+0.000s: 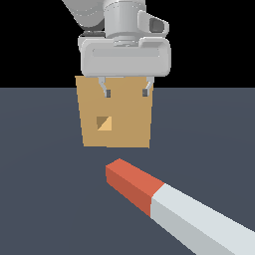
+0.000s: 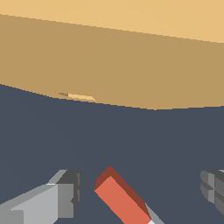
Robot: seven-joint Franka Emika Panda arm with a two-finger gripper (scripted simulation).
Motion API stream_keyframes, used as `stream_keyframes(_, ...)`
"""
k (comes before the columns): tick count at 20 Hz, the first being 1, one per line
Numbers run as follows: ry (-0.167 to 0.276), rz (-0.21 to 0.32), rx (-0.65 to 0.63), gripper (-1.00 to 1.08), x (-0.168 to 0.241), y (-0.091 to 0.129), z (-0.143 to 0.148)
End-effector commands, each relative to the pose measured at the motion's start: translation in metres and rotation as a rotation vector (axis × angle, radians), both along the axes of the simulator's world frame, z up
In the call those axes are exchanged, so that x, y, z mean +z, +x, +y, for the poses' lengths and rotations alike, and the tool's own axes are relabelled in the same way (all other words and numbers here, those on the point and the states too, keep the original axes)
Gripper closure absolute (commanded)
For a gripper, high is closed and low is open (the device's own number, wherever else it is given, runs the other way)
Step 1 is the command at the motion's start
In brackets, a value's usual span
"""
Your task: Insert the peg into the horizontal hole in a box.
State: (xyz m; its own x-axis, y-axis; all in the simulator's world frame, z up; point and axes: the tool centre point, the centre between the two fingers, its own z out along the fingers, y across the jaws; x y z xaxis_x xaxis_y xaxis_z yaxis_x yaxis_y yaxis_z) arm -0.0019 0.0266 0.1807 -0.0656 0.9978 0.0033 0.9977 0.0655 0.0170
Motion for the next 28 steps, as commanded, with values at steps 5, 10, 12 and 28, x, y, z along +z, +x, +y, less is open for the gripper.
stream_keyframes(5,0.0,0.0,0.007,-0.92,-0.001,0.0,-0.002)
stream_keyframes(10,0.0,0.001,0.036,-0.92,-0.005,0.0,-0.011)
stream_keyframes(12,-0.001,0.001,0.054,-0.92,-0.008,0.0,-0.016)
stream_keyframes(28,-0.004,0.006,0.304,-0.92,-0.046,0.014,-0.09)
